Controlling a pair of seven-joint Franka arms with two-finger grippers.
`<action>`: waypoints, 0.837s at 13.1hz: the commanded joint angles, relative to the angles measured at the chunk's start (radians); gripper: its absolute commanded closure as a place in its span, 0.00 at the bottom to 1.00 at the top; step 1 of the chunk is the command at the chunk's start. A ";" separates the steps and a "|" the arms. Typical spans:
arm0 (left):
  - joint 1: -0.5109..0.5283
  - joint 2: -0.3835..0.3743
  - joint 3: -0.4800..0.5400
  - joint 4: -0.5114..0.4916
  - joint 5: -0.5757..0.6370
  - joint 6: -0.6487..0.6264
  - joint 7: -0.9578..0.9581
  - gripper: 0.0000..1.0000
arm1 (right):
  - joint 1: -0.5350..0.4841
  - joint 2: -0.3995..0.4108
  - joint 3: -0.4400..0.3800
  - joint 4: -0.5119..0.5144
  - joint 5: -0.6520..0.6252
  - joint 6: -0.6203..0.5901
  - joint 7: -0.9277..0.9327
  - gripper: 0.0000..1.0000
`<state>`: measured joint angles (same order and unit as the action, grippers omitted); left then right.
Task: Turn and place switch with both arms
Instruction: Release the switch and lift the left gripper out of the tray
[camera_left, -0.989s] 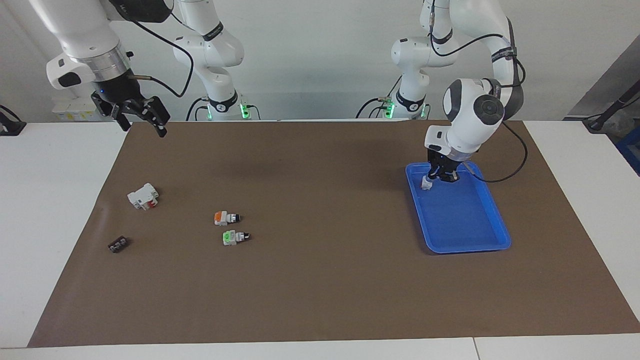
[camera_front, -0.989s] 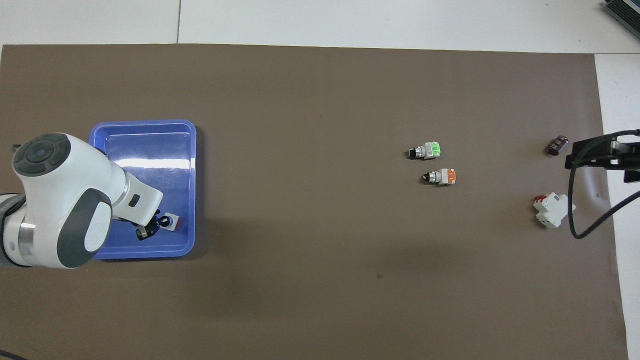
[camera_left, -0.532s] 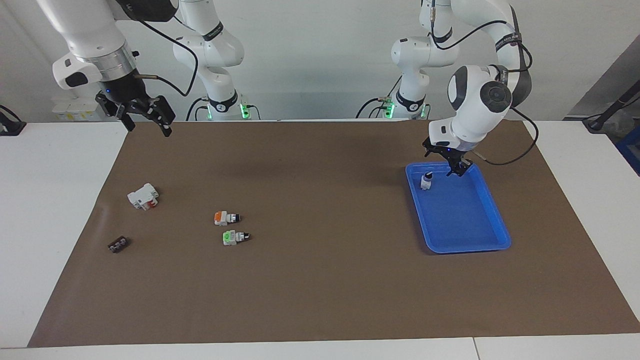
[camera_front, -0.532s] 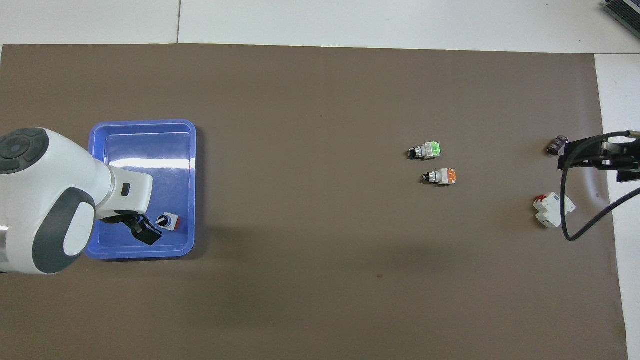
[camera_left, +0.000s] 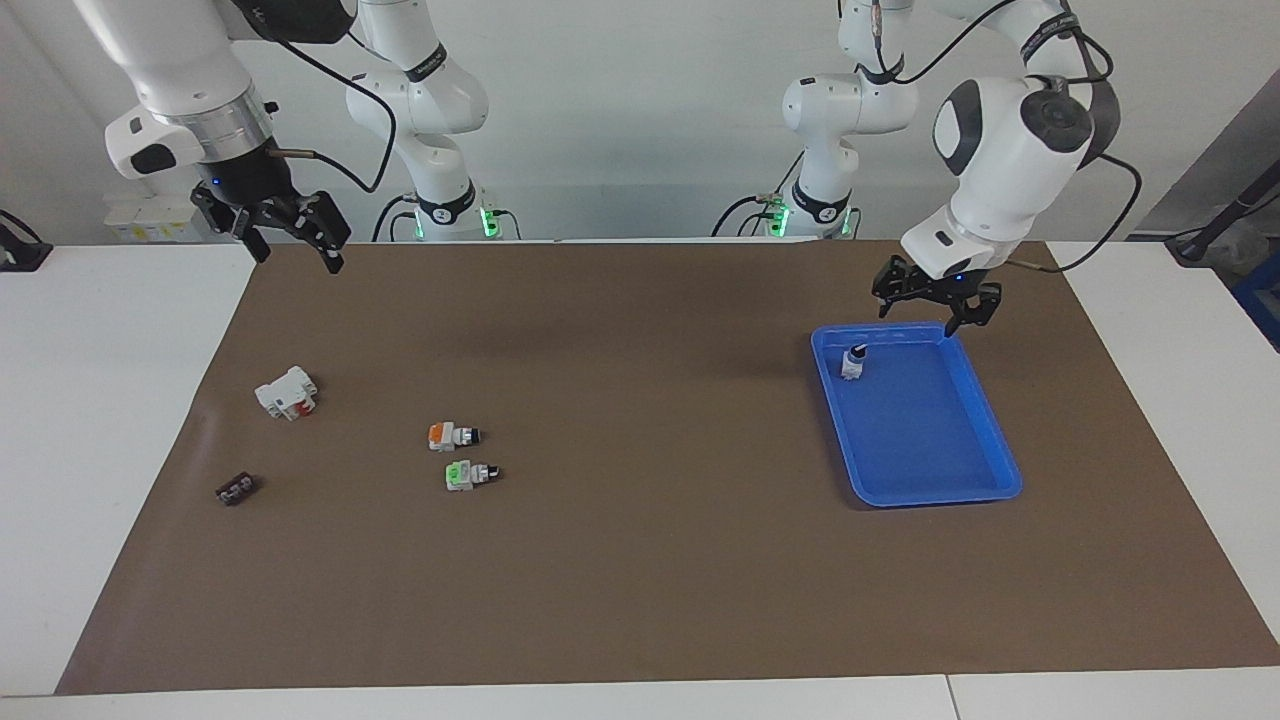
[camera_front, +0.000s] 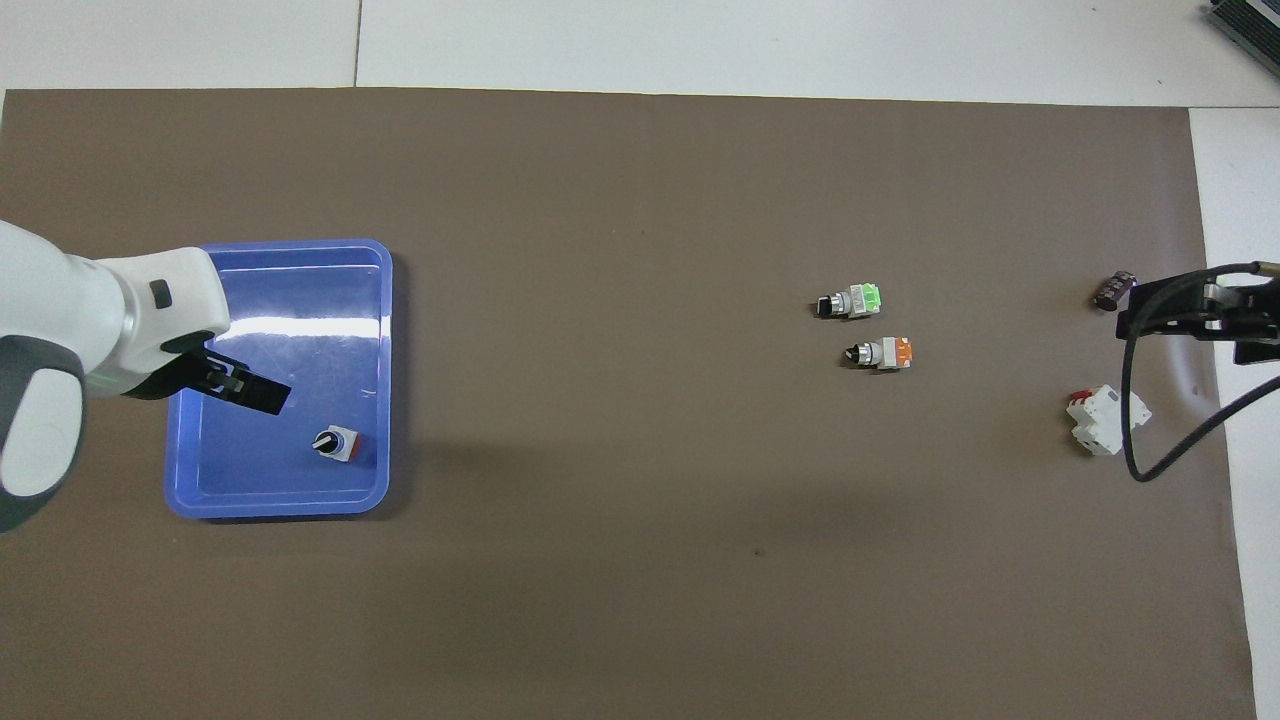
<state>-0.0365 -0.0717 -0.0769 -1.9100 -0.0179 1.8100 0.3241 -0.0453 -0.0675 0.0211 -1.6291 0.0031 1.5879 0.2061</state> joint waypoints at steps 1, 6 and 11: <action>0.023 0.018 -0.004 0.202 0.016 -0.148 -0.025 0.00 | -0.004 -0.020 0.005 -0.020 -0.018 -0.005 -0.013 0.00; 0.046 0.050 -0.003 0.445 0.015 -0.309 -0.076 0.00 | -0.004 -0.020 0.005 -0.020 -0.020 -0.005 -0.013 0.00; 0.044 0.078 0.002 0.488 0.006 -0.362 -0.079 0.00 | -0.004 -0.020 0.005 -0.020 -0.020 -0.005 -0.013 0.00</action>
<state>0.0053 -0.0150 -0.0718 -1.4628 -0.0179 1.4880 0.2624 -0.0453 -0.0676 0.0211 -1.6292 0.0031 1.5879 0.2061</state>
